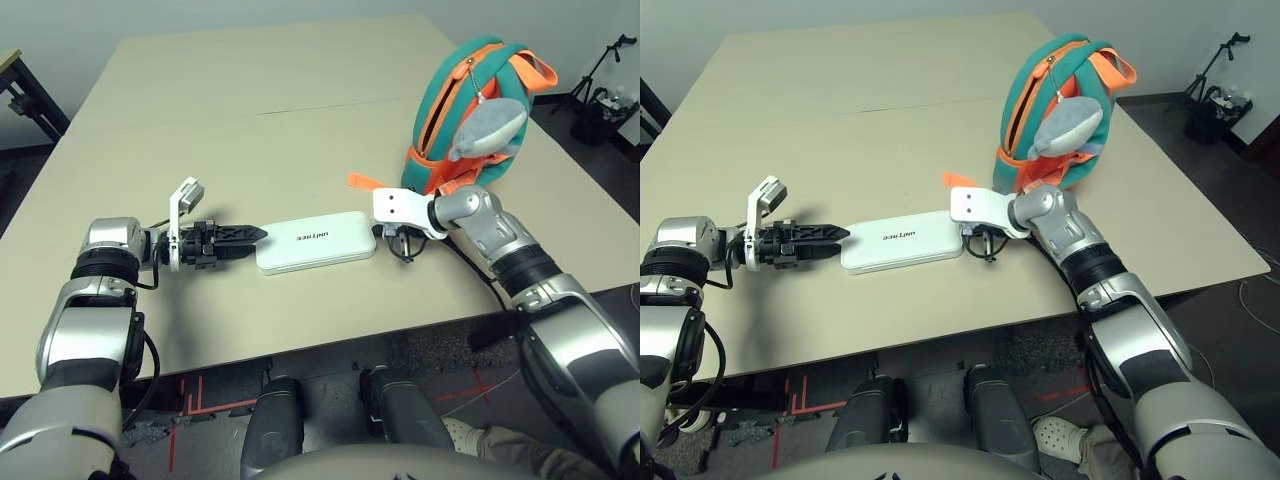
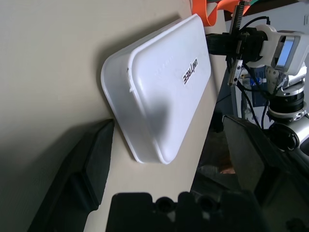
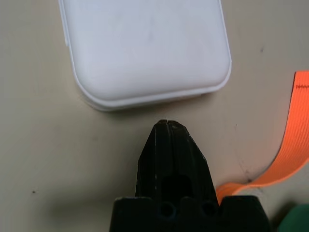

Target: Put the pencil case into the backpack and zip it.

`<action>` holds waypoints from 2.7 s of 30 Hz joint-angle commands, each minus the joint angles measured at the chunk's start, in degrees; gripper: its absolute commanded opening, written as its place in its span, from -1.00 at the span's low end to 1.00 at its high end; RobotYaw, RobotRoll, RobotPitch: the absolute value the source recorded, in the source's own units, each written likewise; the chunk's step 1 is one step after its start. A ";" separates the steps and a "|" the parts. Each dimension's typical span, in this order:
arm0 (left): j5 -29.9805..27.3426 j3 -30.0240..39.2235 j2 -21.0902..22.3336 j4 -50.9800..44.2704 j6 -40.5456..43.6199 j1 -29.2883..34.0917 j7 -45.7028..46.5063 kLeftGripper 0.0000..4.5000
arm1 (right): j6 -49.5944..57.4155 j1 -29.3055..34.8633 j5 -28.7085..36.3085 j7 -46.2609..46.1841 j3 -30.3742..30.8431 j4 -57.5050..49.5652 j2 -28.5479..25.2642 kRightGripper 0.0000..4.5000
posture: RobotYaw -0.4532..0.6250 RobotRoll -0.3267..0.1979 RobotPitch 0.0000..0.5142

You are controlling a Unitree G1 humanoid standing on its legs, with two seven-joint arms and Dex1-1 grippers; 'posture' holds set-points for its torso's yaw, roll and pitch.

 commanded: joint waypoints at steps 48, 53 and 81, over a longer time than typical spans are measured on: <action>-0.36 0.68 0.19 -0.64 -7.89 0.92 0.40 1.00 | 5.76 3.33 2.18 3.70 3.43 -11.15 4.87 -0.99 | -0.25 0.25 -0.66; -0.98 2.17 0.01 -1.19 -7.55 0.86 1.00 1.00 | 6.80 5.09 3.38 3.40 1.30 -12.31 2.04 -0.99 | -0.22 0.25 -0.66; -12.64 18.73 -2.62 -14.72 -9.68 5.37 11.78 -0.38 | 40.73 26.49 33.58 -9.05 -36.53 -33.88 -16.55 1.00 | -0.27 0.25 -0.75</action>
